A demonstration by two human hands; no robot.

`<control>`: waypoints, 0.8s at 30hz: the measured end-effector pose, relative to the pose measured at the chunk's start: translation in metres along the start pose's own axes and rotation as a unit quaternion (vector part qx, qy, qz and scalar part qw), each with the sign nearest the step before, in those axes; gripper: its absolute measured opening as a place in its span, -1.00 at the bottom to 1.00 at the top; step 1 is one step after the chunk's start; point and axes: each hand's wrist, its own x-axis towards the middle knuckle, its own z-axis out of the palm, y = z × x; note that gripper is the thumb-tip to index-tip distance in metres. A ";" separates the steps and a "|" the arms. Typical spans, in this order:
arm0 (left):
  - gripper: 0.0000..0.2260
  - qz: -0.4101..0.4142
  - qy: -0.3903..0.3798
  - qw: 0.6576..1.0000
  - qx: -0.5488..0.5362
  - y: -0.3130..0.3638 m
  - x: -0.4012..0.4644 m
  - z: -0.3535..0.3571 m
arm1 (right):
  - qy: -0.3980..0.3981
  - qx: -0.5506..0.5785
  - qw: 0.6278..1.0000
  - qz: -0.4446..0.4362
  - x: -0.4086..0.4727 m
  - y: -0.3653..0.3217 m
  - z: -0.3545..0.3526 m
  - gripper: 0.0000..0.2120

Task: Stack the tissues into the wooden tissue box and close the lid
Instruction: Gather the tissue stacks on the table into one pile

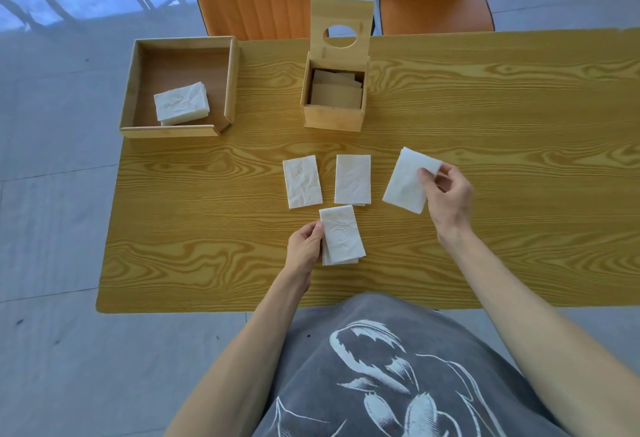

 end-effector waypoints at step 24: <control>-0.75 -0.044 -0.029 0.998 -0.046 0.004 0.002 -0.008 | -0.229 -0.208 0.951 -0.001 -0.060 0.030 0.071 -0.56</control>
